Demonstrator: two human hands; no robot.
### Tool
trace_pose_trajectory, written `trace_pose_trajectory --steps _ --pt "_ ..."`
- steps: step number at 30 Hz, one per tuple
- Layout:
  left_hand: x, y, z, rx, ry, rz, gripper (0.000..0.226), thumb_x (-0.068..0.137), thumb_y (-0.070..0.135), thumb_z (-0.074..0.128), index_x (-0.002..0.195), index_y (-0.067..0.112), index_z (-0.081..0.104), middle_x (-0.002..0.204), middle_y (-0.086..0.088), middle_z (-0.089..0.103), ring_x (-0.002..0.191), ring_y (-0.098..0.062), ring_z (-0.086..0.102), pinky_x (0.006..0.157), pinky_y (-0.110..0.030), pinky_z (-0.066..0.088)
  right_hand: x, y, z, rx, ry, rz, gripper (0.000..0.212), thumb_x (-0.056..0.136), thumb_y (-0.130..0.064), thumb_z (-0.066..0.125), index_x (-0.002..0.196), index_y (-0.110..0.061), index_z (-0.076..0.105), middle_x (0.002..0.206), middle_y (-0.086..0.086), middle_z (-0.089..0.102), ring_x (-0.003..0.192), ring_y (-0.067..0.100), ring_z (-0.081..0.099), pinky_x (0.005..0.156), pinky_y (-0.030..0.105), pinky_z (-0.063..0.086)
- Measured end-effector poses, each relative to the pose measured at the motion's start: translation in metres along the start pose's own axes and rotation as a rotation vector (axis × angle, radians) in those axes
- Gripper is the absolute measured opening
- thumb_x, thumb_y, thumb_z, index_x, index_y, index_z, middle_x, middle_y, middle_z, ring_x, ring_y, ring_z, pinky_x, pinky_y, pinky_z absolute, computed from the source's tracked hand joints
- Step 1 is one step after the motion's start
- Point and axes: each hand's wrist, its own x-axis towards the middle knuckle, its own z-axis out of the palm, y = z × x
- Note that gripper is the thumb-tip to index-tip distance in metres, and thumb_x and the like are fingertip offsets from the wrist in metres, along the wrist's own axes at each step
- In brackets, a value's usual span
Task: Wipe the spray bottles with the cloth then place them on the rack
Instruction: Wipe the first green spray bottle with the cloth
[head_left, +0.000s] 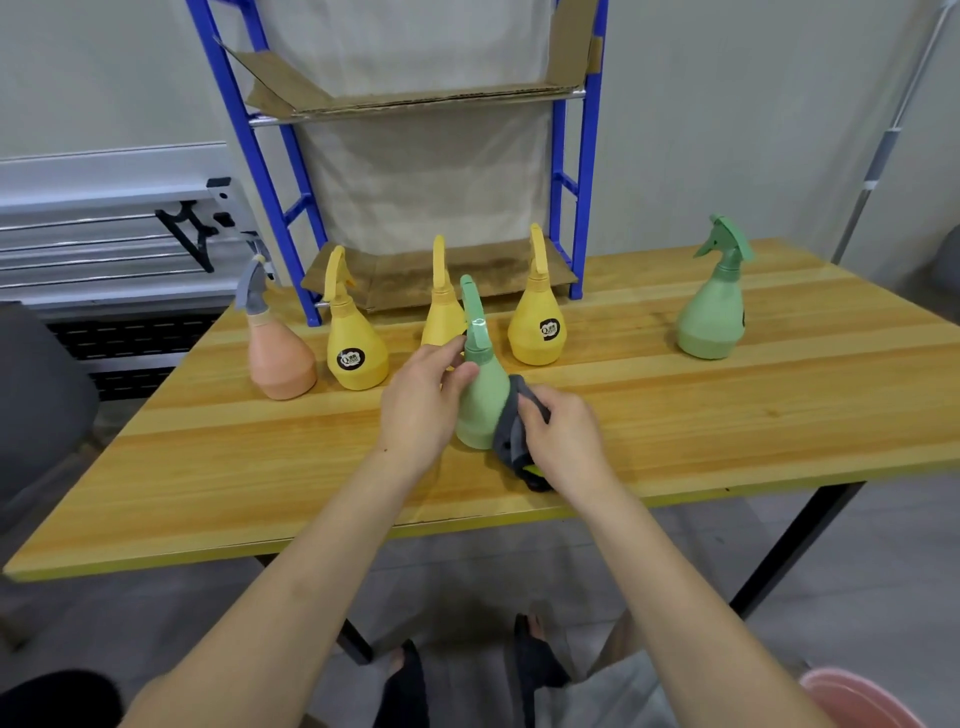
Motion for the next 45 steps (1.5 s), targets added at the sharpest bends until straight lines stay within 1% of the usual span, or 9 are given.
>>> trace_pose_trajectory --steps 4,10,17,23,27,31,37,42,45 --pt "-0.003 0.006 -0.002 -0.040 0.020 -0.026 0.043 0.101 0.040 0.058 0.142 0.027 0.054 0.124 0.007 0.066 0.106 -0.013 0.063 0.090 -0.039 0.053 -0.009 0.003 -0.006 -0.066 -0.150 -0.080 0.015 0.099 -0.034 0.056 0.107 -0.023 0.064 0.086 -0.003 0.069 0.080 0.021 0.060 0.071 0.036 0.047" --pt "0.000 0.012 0.001 -0.040 0.017 -0.047 0.041 0.097 0.044 0.064 0.132 0.027 0.052 0.124 0.010 0.068 0.105 -0.014 0.067 0.084 -0.044 0.058 -0.019 0.007 0.001 -0.230 -0.053 -0.183 0.050 0.098 -0.026 0.064 0.146 -0.020 0.051 0.117 0.006 0.072 0.103 0.031 0.064 0.076 0.033 0.044" --pt "0.004 0.004 -0.004 -0.078 -0.054 -0.022 0.041 0.101 0.038 0.059 0.139 0.027 0.052 0.131 0.009 0.066 0.113 -0.014 0.064 0.091 -0.038 0.056 -0.010 -0.009 0.002 -0.071 0.118 -0.196 0.028 0.097 -0.015 0.065 0.124 -0.021 0.070 0.095 0.002 0.076 0.084 0.022 0.068 0.071 0.033 0.052" --pt "0.006 -0.004 0.001 -0.138 -0.109 0.031 0.032 0.104 0.026 0.054 0.136 0.020 0.057 0.128 0.003 0.067 0.119 -0.019 0.061 0.100 -0.041 0.051 0.004 -0.034 0.005 0.241 0.177 -0.191 0.037 0.095 -0.009 0.068 0.132 -0.017 0.068 0.130 -0.005 0.069 0.121 0.002 0.060 0.104 0.020 0.049" --pt "0.011 -0.010 0.000 -0.073 -0.088 0.048 0.037 0.105 0.026 0.053 0.140 0.015 0.058 0.129 -0.005 0.060 0.122 -0.022 0.055 0.105 -0.036 0.044 -0.012 -0.014 0.008 0.114 0.040 -0.156 0.047 0.099 -0.019 0.063 0.146 -0.023 0.054 0.148 -0.009 0.054 0.137 0.006 0.049 0.113 0.027 0.043" --pt "0.010 -0.011 0.001 -0.090 -0.107 0.041 0.039 0.106 0.028 0.050 0.144 0.017 0.055 0.132 -0.002 0.060 0.123 -0.019 0.054 0.107 -0.038 0.043 -0.025 0.004 0.009 -0.171 -0.013 -0.117 0.057 0.100 -0.027 0.060 0.154 -0.032 0.042 0.142 -0.005 0.060 0.120 0.025 0.061 0.095 0.035 0.050" --pt "0.002 -0.003 0.006 -0.155 -0.065 -0.015 0.047 0.100 0.038 0.060 0.143 0.021 0.050 0.135 0.008 0.061 0.122 -0.012 0.058 0.103 -0.040 0.049 -0.027 -0.005 0.010 -0.078 0.082 -0.079 0.051 0.100 -0.016 0.061 0.148 -0.032 0.052 0.107 0.000 0.074 0.089 0.018 0.064 0.074 0.021 0.041" --pt "0.004 -0.005 0.003 -0.194 -0.070 -0.007 0.040 0.099 0.031 0.064 0.136 0.019 0.052 0.123 0.016 0.059 0.116 -0.009 0.060 0.102 -0.035 0.051 -0.006 -0.023 0.004 0.104 0.133 -0.082 0.046 0.099 -0.015 0.061 0.141 -0.033 0.059 0.121 -0.007 0.072 0.103 0.010 0.064 0.079 0.005 0.042" --pt "0.007 -0.008 0.003 -0.177 -0.085 0.024 0.034 0.101 0.026 0.061 0.133 0.016 0.055 0.121 0.012 0.060 0.114 -0.009 0.059 0.101 -0.031 0.048 0.002 -0.031 0.003 0.132 0.099 -0.106 0.043 0.099 -0.017 0.061 0.139 -0.033 0.061 0.119 -0.011 0.071 0.103 0.007 0.063 0.083 0.011 0.045"
